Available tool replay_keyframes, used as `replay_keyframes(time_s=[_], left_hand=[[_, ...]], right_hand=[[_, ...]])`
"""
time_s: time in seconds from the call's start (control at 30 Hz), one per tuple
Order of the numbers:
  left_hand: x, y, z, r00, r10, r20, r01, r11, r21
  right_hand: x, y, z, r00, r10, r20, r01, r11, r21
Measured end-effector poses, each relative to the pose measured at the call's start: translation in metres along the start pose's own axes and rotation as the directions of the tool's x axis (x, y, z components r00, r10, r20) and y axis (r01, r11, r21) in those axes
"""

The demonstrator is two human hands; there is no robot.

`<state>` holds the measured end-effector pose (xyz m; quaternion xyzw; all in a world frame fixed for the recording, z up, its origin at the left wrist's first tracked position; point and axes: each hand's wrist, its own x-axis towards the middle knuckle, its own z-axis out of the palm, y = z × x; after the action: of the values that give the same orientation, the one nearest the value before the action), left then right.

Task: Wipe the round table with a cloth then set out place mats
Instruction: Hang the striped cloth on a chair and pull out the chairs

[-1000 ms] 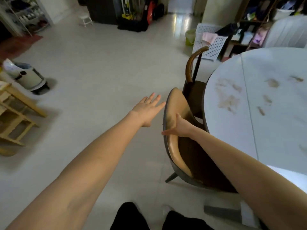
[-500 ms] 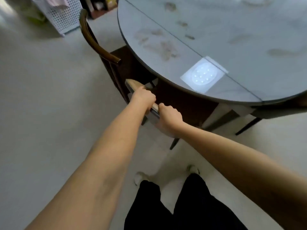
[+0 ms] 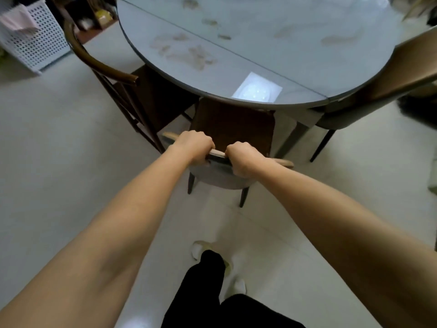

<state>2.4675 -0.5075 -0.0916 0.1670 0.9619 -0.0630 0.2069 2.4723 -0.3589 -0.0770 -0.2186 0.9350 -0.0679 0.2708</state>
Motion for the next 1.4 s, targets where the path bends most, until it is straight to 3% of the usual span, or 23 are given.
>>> replay_keyframes(time_s=[0.07,0.23,0.4,0.63,0.93,1.1,1.33,1.4], left_hand=[[-0.014,0.022,0.008,0.997,-0.018,-0.071,0.014,0.998,-0.056],[-0.054,0.105,0.034,0.992,0.115,-0.045,-0.121,0.982,-0.146],[-0.076,0.150,0.046,0.990,0.124,-0.071,-0.135,0.975,-0.177],[-0.057,0.197,0.037,0.987,0.065,-0.146,-0.107,0.948,-0.301],[0.003,0.187,0.011,0.979,0.086,-0.182,-0.147,0.924,-0.353],[0.031,0.164,0.003,0.979,0.091,-0.184,-0.148,0.934,-0.326],[0.032,0.156,0.003,0.964,-0.012,-0.267,-0.045,0.978,-0.205],[0.033,0.153,0.000,0.970,0.039,-0.239,-0.091,0.973,-0.212]], right_hand=[[-0.019,0.011,0.007,1.000,0.014,0.002,-0.014,0.999,-0.043],[-0.091,0.042,0.046,0.997,0.012,0.081,0.000,0.988,-0.153],[-0.135,0.064,0.069,0.997,-0.024,0.077,0.038,0.982,-0.183],[-0.154,0.111,0.069,0.997,0.051,-0.061,-0.061,0.983,-0.175],[-0.113,0.148,0.046,0.956,0.045,-0.289,-0.112,0.968,-0.223],[-0.079,0.150,0.046,0.916,0.118,-0.383,-0.212,0.953,-0.214],[-0.072,0.168,0.021,0.913,0.186,-0.363,-0.283,0.930,-0.235],[-0.071,0.169,0.015,0.916,0.228,-0.329,-0.310,0.924,-0.222]])
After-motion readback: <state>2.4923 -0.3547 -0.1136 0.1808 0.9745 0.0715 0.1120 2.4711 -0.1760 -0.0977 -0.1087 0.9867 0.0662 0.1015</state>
